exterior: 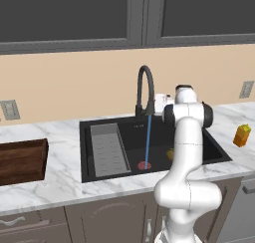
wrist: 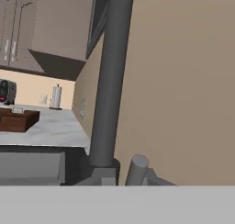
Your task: Pick up all produce items and place them in the sink. Turn on the sink faucet to wash them. Then turn the sink off and put them in the tray.
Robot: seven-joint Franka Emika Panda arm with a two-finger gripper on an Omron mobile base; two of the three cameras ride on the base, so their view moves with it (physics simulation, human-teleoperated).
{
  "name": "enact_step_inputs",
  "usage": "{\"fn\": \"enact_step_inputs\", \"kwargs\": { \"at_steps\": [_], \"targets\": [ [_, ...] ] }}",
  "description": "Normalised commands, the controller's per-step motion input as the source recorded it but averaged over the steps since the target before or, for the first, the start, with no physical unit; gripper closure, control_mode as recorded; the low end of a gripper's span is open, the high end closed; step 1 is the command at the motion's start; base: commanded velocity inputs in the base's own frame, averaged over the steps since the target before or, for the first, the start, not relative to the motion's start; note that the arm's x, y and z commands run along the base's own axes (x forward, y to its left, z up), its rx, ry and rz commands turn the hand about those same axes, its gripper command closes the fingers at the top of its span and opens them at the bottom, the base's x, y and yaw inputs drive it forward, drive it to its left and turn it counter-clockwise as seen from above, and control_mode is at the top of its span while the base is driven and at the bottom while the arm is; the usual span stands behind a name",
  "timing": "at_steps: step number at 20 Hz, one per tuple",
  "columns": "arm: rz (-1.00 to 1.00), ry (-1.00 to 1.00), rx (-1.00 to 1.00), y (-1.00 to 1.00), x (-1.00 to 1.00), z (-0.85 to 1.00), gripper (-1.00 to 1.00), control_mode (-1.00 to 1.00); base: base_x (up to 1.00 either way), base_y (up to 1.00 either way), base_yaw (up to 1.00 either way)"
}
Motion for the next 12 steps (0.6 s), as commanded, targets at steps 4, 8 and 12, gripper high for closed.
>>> {"fn": "enact_step_inputs", "kwargs": {
  "at_steps": [4, 8, 12],
  "targets": [
    [0.14, 0.00, -0.13, 0.56, 0.22, 0.44, 1.00, -1.00, 0.00, 0.00, 0.00],
    [0.12, 0.00, -0.11, 0.60, 0.17, 0.29, 1.00, -1.00, 0.00, 0.00, 0.00],
    [0.11, 0.00, -0.08, 0.65, 0.10, 0.25, 1.00, -1.00, 0.00, 0.00, 0.00]
  ]
}}
